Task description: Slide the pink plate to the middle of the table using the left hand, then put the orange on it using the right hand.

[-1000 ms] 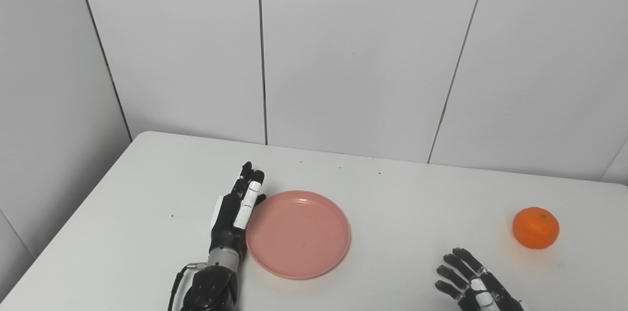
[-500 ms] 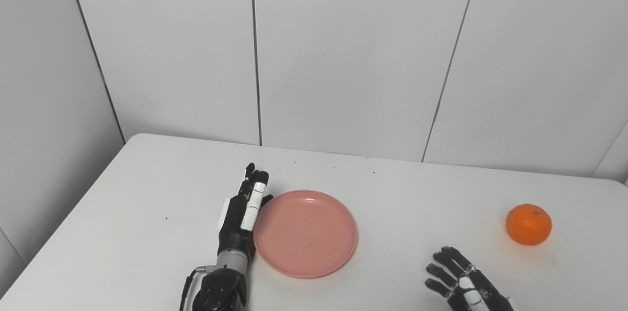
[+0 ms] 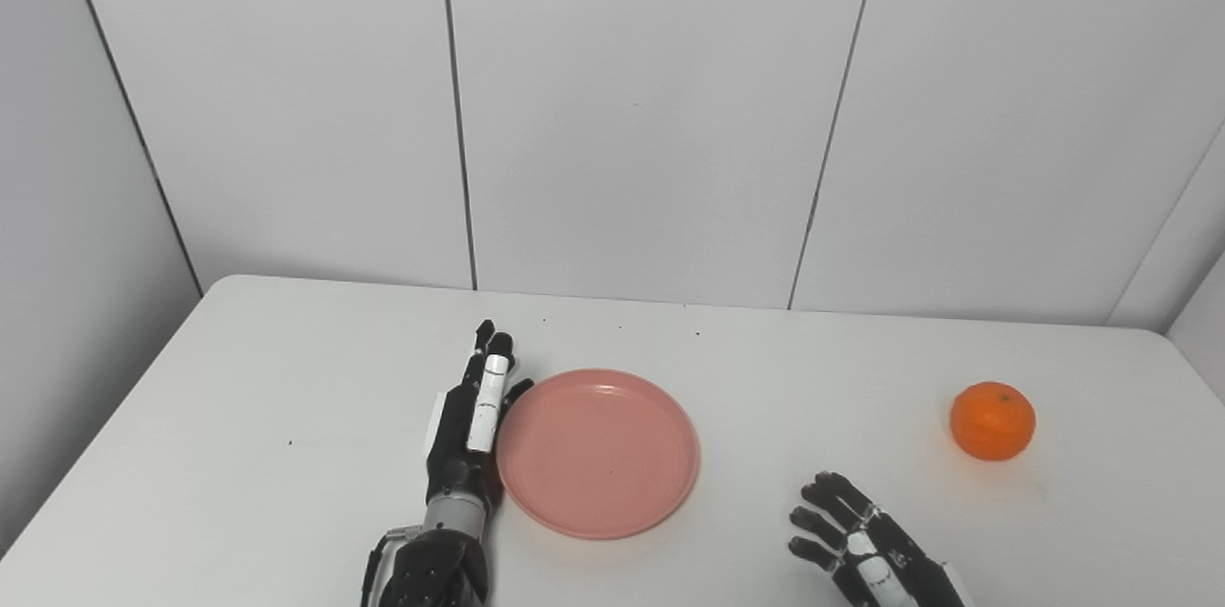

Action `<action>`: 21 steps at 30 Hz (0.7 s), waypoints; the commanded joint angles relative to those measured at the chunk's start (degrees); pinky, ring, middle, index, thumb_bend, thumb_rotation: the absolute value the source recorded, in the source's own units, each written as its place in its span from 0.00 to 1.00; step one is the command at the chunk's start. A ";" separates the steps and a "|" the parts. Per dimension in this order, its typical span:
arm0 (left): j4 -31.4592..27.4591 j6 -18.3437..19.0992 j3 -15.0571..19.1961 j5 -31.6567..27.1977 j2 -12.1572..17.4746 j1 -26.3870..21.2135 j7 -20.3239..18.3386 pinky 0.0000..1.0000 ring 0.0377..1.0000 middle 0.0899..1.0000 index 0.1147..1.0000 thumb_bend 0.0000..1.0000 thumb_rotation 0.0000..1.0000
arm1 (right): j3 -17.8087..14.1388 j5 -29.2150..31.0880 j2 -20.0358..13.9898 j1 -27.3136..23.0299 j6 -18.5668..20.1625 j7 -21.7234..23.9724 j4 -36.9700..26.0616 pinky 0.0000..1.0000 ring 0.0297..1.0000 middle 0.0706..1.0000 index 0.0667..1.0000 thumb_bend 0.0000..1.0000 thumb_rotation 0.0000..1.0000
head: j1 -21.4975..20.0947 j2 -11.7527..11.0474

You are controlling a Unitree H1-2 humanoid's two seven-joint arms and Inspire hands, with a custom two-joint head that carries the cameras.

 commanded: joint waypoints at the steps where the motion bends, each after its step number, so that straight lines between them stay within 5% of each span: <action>1: 0.35 -2.16 -0.17 -0.91 -1.00 -2.03 -0.99 0.86 0.97 1.00 1.00 0.74 0.86 | 0.12 -0.17 0.07 0.17 0.41 0.03 -0.48 0.77 0.80 0.81 0.80 0.85 0.57 | 0.01 0.07; 21: -0.28 -5.93 -0.93 1.11 -2.18 -0.47 0.11 0.83 0.95 1.00 1.00 0.66 0.86 | 0.01 -2.30 0.85 -0.58 -1.12 -0.04 2.32 0.77 0.80 0.81 0.80 0.86 0.58 | -4.15 -1.37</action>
